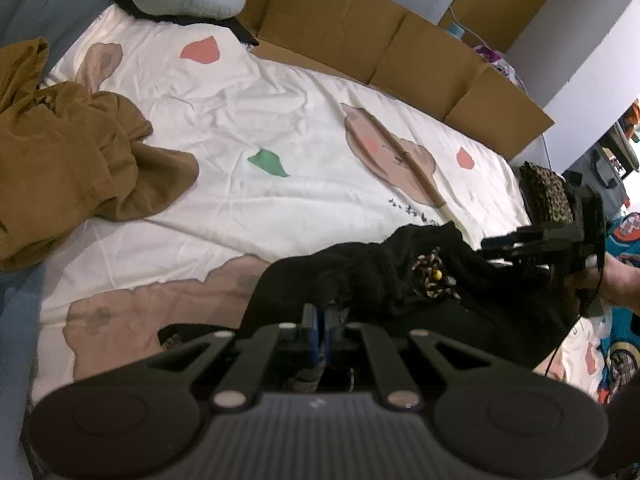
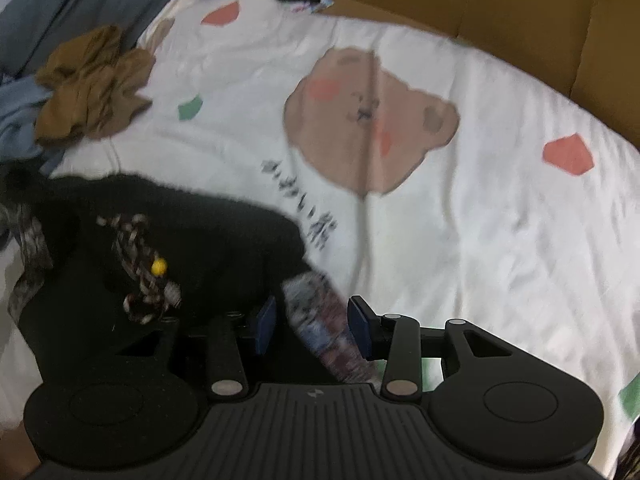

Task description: Fold clothes

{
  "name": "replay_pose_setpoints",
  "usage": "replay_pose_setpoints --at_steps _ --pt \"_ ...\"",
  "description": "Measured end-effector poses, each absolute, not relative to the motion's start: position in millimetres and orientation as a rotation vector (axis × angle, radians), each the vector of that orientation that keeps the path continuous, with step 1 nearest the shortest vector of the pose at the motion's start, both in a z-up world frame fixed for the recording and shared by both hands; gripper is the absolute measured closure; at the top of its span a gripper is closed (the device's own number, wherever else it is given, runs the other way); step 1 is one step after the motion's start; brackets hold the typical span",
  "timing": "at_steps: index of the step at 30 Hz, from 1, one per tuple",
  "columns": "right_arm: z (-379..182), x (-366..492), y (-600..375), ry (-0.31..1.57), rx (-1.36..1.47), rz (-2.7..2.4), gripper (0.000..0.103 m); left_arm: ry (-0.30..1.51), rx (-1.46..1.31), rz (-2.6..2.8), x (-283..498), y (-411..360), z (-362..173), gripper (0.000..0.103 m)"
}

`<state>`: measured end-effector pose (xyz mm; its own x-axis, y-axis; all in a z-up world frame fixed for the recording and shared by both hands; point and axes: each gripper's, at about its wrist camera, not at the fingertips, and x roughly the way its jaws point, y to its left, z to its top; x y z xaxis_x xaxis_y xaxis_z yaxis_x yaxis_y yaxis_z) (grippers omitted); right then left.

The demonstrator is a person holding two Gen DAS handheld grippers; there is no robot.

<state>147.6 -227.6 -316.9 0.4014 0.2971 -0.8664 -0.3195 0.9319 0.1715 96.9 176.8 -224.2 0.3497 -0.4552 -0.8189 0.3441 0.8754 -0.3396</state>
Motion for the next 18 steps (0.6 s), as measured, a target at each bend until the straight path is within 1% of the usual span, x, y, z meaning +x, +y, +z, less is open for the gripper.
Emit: replay_pose_setpoints --at_steps 4,9,11,13,14,16,18 --pt "-318.1 163.4 -237.5 1.087 -0.021 0.396 0.056 1.102 -0.123 -0.534 102.0 175.3 -228.9 0.100" --pt "-333.4 173.5 -227.1 1.140 -0.059 0.481 0.057 1.117 -0.117 -0.546 109.1 171.4 -238.3 0.098" --pt "-337.6 175.6 -223.1 1.146 -0.067 0.496 0.057 1.124 -0.117 -0.549 112.9 170.8 -242.9 0.094" --pt "-340.2 176.9 -220.1 1.144 -0.089 0.508 0.057 1.128 -0.122 -0.553 116.3 170.5 -247.1 0.083" --pt "-341.5 177.5 -218.6 1.143 -0.099 0.514 0.057 1.129 -0.127 -0.561 118.1 169.9 -248.8 0.081" --pt "-344.2 178.7 -215.9 1.146 -0.115 0.529 0.057 1.131 -0.138 -0.577 121.7 168.8 -252.2 0.072" --pt "-346.7 180.3 -213.8 1.149 -0.121 0.546 0.057 1.136 -0.141 -0.590 124.3 165.4 -256.3 0.066"
